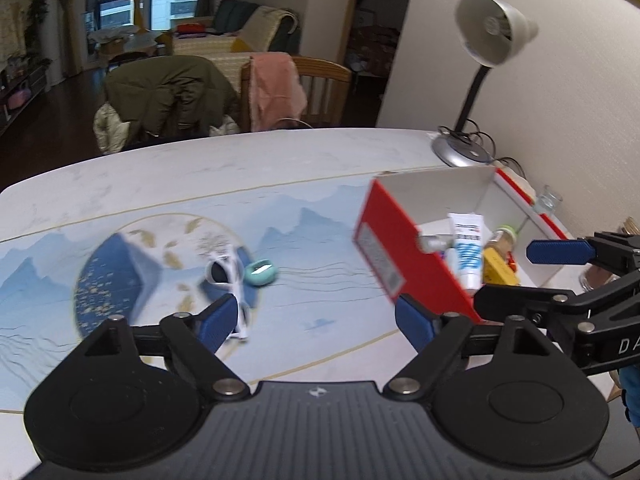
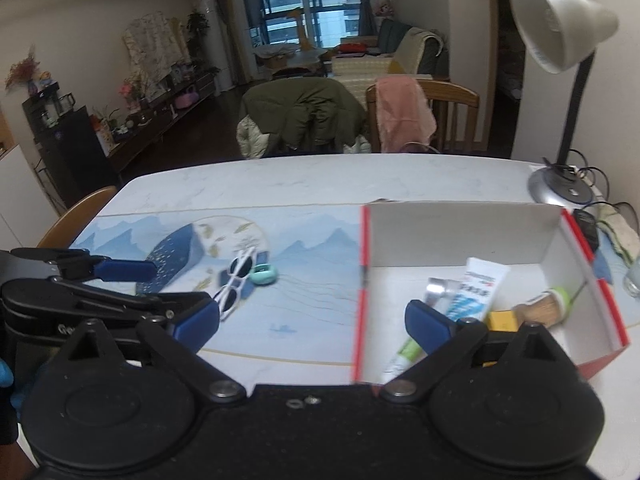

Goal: Organize rigid objects
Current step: 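Withdraw both tools from the box toward the sunglasses and sharpener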

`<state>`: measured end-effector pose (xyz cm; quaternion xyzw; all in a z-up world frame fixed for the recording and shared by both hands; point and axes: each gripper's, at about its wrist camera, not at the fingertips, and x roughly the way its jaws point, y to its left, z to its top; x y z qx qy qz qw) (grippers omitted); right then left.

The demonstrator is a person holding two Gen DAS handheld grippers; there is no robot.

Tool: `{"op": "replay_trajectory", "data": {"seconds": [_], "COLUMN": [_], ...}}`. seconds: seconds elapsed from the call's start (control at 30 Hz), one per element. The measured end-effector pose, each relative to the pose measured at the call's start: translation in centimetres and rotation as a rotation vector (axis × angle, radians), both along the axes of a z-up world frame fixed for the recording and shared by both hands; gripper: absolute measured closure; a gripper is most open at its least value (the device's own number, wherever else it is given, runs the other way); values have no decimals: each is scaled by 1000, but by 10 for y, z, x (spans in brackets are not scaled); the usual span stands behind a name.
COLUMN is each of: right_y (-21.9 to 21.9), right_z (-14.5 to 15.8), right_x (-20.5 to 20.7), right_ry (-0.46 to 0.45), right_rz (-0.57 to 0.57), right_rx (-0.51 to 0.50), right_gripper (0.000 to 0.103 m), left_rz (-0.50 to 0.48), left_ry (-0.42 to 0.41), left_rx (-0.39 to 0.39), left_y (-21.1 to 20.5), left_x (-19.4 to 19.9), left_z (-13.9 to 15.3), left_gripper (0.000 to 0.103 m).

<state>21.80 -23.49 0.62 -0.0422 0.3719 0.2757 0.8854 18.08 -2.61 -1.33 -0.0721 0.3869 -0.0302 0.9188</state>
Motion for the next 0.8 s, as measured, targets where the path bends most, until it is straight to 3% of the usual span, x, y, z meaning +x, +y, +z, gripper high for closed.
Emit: {"op": "replay_trajectory", "data": {"seconds": [0.1,0.2,0.57,0.8], "right_y": [16,30,80,106], "right_z": [-5,-10,-36,-59], "right_x": [-1,0,24,63], "right_ry": [7,15,43,72], "right_rz": [8,10,13,18], "right_rx": [-14,-23,-100,-145], "right_gripper": [4,4,7,8], "left_rz": [24,54,112,117], "left_ry": [1,-4,-31,9], "left_rx": [0,-2,19,34], "left_y": [20,38,72,71], "left_x": [-4,-7,1,28], "left_z": [-5,-12,-48,-86], "left_gripper": [16,0,0,0]}}
